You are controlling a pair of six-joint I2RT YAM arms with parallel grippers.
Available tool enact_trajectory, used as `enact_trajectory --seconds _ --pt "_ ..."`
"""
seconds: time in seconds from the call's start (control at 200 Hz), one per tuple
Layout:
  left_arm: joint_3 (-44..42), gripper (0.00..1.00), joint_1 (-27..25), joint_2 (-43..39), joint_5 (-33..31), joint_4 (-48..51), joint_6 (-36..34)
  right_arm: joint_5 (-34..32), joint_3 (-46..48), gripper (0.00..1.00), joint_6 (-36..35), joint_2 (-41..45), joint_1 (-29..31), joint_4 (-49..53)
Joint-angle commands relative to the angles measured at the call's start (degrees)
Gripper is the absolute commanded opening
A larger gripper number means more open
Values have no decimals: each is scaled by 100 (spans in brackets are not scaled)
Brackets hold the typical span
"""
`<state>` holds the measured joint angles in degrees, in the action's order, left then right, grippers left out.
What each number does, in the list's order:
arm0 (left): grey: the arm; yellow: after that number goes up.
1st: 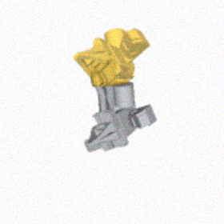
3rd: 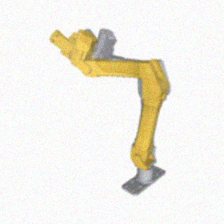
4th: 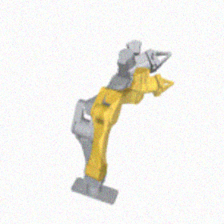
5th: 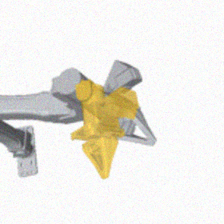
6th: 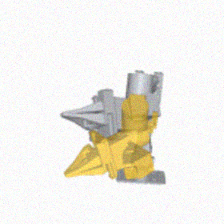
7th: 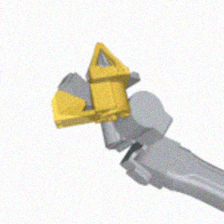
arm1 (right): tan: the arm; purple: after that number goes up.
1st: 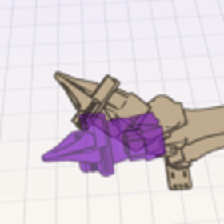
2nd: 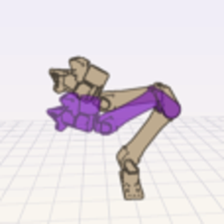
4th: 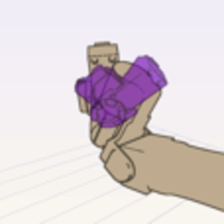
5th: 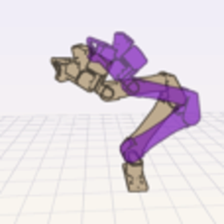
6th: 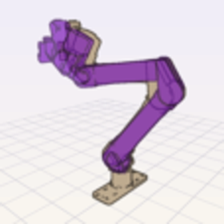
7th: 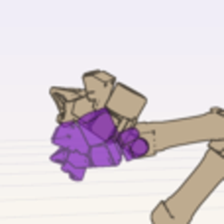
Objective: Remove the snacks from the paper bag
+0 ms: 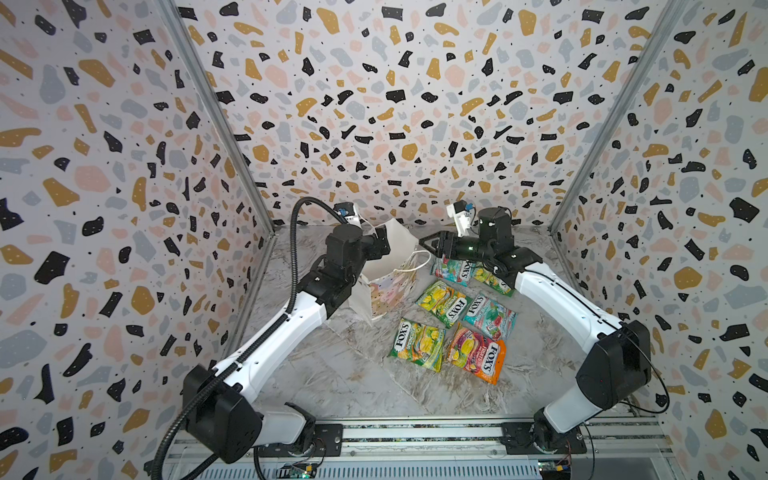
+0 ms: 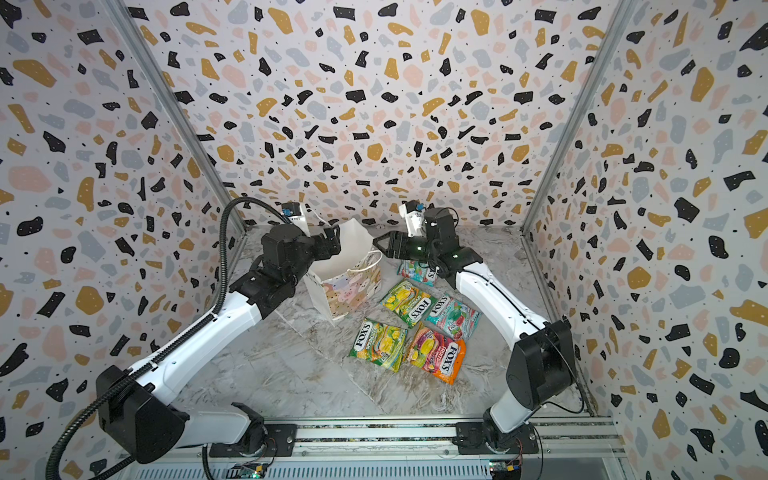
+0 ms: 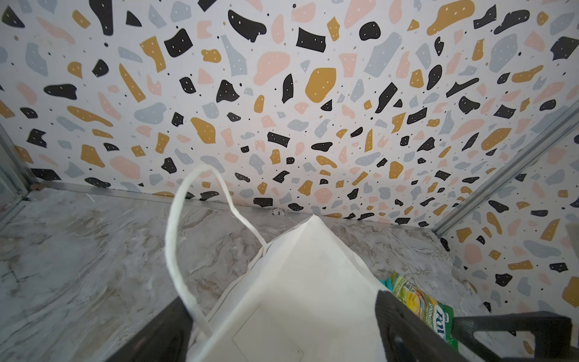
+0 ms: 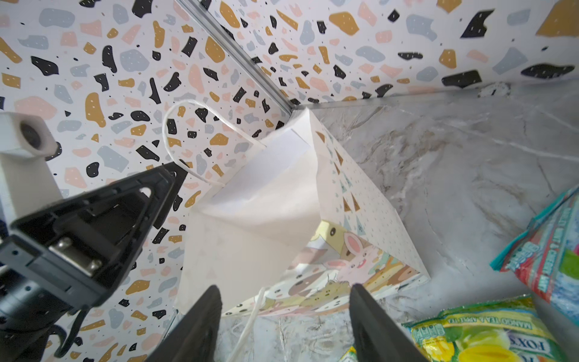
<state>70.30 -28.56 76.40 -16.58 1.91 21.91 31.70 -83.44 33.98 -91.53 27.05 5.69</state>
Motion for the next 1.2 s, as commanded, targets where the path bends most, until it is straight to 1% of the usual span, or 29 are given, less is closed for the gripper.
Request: enact_trajectory --seconds 0.0,0.11,0.215,0.295,0.395,0.466,0.526,0.726,0.826,1.006,1.196 --pt "242 96 30 -260 -214 -70 -552 -261 -333 70 -258 113 -16 -214" --pt "293 98 40 -423 -471 23 -870 -546 -380 75 -428 188 -20 -260" --pt "321 99 36 -582 -914 163 -1087 -1039 -369 75 -562 306 -27 -140" --pt "283 99 40 -718 -1443 219 -1175 -1687 -245 75 -626 469 -33 -86" --pt "123 99 51 -868 -2380 279 -1157 -2630 64 75 -703 749 -35 -30" --pt "-89 99 51 -980 -2965 373 -1069 -3278 343 75 -791 948 -42 -5" --pt "-373 99 60 -1133 -3275 320 -973 -3779 557 75 -843 1072 -67 54" --pt "-1570 98 137 -1716 -3797 -278 -850 -5089 1372 75 -1295 1421 -121 56" --pt "-1977 98 188 -1813 -4196 -310 -735 -5395 1991 75 -1508 1668 -237 -195" --pt "-2709 98 386 -1991 -4622 -604 -491 -5438 3143 75 -1460 2051 -703 -668" --pt "-3552 98 594 -2194 -4730 -1171 -312 -5776 4325 75 -1702 2303 -1025 -1501"
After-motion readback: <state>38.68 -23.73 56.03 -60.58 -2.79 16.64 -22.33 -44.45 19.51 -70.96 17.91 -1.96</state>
